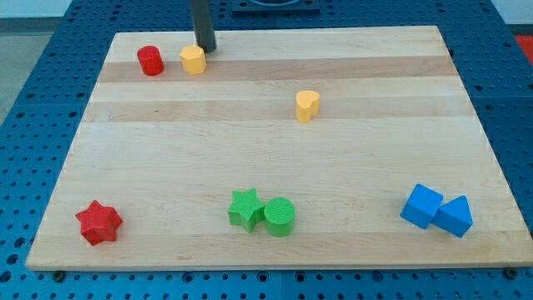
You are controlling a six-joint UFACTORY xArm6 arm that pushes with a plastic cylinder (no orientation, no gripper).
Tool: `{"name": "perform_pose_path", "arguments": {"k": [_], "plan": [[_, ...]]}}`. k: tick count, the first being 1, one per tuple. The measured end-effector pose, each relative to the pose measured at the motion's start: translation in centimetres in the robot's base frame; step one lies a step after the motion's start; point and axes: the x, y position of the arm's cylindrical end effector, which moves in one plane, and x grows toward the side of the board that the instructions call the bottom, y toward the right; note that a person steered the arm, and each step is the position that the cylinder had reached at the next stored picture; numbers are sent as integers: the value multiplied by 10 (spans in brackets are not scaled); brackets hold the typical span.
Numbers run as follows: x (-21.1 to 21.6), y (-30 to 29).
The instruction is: Drag the red circle towards the red star
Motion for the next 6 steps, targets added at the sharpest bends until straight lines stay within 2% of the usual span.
{"name": "perform_pose_path", "arguments": {"k": [2, 3, 4, 6], "plan": [[-12, -36], [-6, -79], [-6, -80], [30, -80]]}}
